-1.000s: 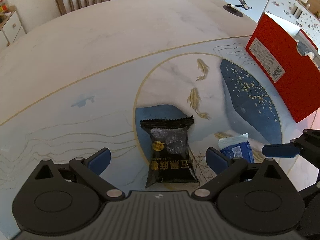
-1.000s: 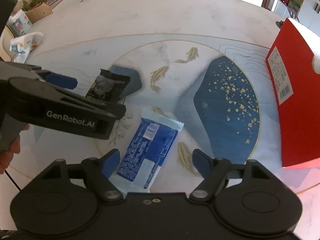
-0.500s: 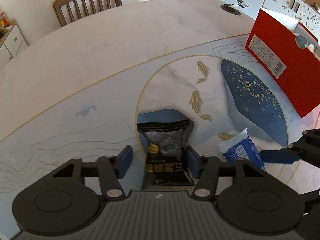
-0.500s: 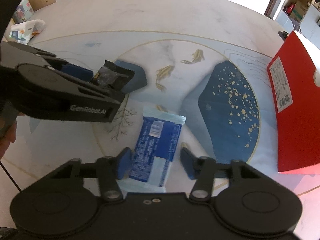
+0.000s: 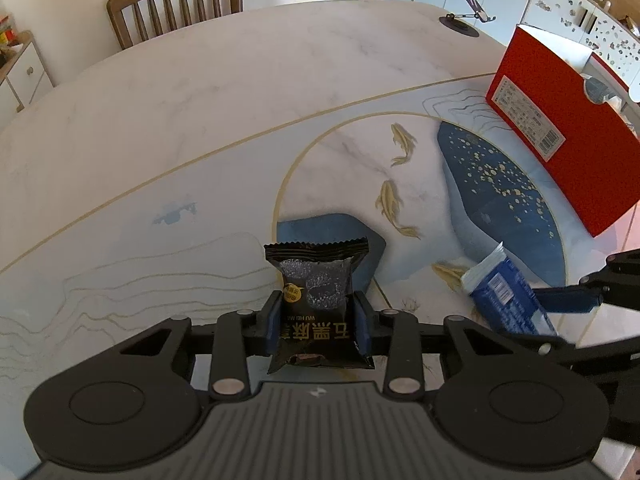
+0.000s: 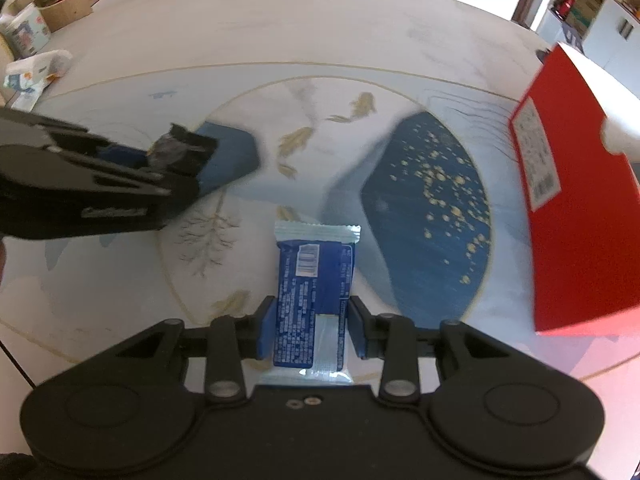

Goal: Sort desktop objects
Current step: 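Carry the bar and black snack packet over the red box with both tools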

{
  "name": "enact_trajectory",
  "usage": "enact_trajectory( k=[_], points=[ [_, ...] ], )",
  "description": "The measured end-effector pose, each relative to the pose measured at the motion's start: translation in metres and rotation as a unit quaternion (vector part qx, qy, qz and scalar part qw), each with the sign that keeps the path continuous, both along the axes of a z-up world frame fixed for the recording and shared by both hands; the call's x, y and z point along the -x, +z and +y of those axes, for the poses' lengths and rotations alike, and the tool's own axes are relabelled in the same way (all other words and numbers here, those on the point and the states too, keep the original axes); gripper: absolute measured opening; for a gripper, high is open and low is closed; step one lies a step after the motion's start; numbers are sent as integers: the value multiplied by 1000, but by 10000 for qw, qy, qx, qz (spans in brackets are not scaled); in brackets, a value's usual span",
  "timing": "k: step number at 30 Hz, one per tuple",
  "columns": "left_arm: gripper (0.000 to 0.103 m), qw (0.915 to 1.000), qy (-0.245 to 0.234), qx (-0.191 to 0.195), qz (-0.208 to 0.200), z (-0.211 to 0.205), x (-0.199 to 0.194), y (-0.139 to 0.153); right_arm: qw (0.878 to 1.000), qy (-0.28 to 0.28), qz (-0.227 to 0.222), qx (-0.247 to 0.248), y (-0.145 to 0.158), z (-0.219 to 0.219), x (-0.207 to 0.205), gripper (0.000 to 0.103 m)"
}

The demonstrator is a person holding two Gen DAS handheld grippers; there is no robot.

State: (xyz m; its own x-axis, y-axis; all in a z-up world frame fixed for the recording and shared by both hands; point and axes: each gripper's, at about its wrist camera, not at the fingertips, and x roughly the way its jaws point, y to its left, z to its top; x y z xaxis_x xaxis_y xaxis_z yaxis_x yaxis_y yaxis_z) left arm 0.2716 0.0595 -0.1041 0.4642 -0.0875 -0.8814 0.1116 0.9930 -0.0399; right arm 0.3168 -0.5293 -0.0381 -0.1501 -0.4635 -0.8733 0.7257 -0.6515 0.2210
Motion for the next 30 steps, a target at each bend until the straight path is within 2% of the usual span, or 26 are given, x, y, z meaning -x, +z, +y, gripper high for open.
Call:
enact_trajectory(
  k=[13,30],
  points=[
    [34,9999,-54,72,102,-8,21,9,9990,-346,-67,291,15,30,10,35],
    [34,9993,-335,134,-88,-42,45,49,9948,-536,-89,858,49,79,18,35]
  ],
)
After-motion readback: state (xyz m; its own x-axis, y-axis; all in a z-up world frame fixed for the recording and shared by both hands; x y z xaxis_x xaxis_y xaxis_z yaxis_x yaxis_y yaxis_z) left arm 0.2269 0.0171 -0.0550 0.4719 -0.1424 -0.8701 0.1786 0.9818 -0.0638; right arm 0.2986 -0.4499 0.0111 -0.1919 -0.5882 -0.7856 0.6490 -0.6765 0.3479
